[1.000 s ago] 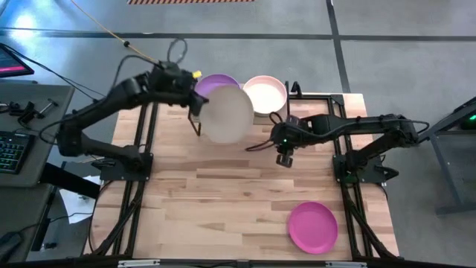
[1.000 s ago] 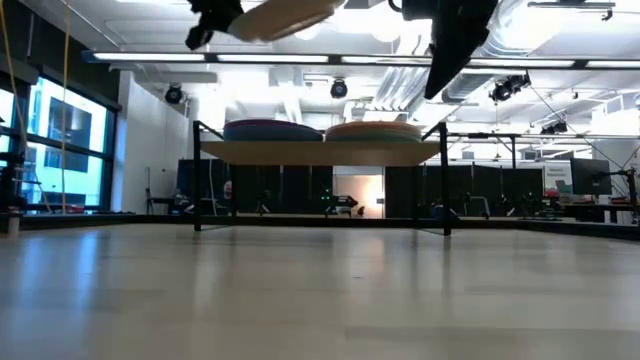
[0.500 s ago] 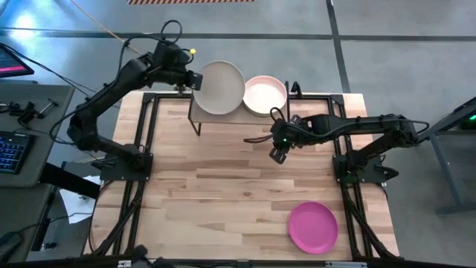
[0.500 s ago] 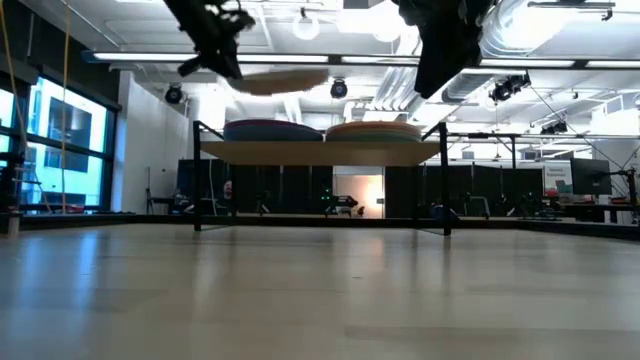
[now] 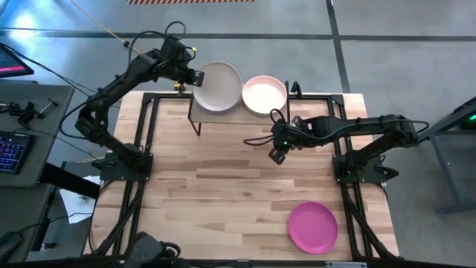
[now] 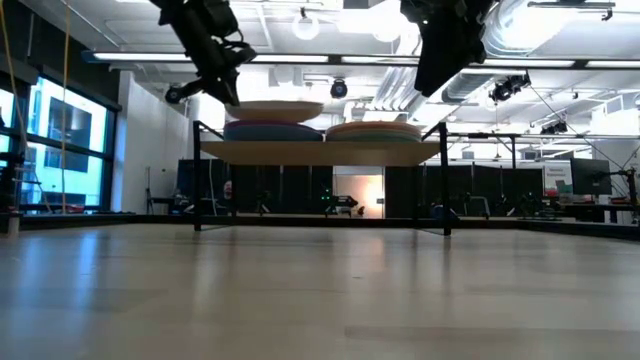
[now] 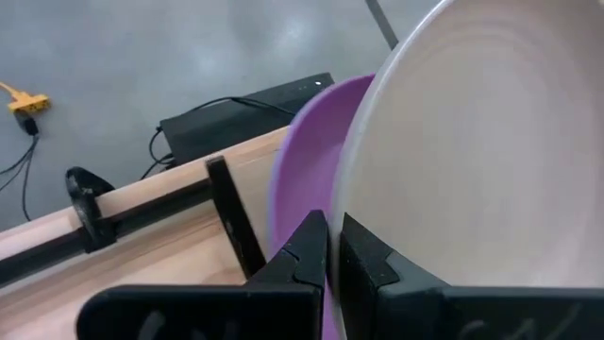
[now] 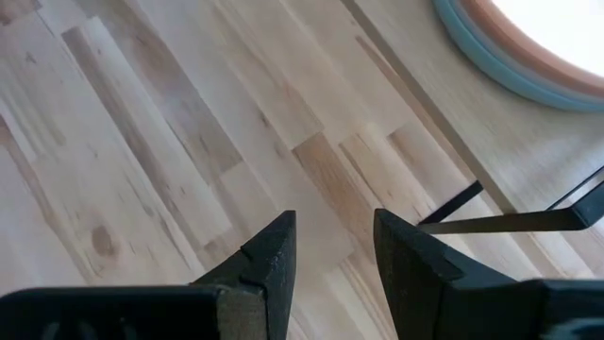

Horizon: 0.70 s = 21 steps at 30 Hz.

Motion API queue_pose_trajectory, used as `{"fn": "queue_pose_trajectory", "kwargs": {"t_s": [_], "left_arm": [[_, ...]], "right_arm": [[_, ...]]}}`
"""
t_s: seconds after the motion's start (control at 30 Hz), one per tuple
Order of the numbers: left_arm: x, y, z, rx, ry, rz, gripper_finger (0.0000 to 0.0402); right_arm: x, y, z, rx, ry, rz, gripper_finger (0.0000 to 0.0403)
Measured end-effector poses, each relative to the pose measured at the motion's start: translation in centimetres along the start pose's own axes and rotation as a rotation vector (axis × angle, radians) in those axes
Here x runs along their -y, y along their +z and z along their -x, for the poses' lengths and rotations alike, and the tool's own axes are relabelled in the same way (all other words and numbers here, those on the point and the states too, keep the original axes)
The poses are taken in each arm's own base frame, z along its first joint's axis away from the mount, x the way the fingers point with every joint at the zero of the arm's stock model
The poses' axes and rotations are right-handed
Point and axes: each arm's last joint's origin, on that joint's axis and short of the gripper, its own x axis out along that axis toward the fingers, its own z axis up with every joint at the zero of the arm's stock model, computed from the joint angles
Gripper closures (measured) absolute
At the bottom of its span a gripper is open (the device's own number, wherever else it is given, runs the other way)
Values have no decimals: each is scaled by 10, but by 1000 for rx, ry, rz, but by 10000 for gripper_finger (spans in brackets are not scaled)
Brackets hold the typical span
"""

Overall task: Place and stack plates onto a shelf
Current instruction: Stack the light gray plate into the purple plate on the shelf

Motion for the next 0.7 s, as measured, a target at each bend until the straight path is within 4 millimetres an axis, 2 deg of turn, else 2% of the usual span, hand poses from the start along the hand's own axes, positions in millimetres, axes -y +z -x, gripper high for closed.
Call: {"fn": "queue_pose_trajectory", "kwargs": {"t_s": [0.7], "left_arm": [[-4, -2, 0, -23, 37, 62, 401]], "right_arm": [[0, 0, 0, -1, 1, 72, 279]]}}
